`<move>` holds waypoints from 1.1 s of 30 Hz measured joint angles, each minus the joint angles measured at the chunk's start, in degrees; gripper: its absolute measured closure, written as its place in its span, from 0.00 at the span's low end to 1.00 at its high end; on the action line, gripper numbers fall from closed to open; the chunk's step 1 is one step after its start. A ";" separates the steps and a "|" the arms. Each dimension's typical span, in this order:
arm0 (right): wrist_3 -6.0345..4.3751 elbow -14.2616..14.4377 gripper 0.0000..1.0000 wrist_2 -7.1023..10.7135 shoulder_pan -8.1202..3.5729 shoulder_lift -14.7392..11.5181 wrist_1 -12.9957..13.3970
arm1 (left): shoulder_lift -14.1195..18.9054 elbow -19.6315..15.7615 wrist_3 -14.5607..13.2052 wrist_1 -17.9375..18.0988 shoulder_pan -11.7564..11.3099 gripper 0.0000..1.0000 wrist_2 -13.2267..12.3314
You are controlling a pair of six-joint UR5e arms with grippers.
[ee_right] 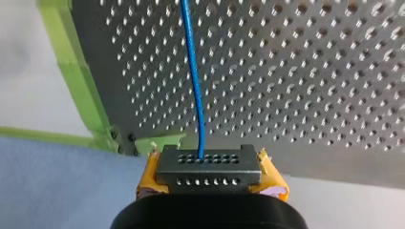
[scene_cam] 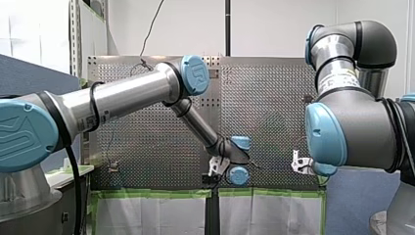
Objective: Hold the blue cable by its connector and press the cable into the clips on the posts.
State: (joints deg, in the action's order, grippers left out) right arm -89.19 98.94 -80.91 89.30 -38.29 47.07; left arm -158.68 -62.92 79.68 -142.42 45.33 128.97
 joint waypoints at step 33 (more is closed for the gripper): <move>-2.66 -6.87 1.00 0.72 1.70 3.96 1.64 | -4.38 11.14 3.37 -5.89 -6.94 0.57 -7.78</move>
State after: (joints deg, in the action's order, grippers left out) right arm -91.85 92.07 -80.19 90.99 -34.34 48.72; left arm -163.06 -51.78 83.05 -148.31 38.39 121.19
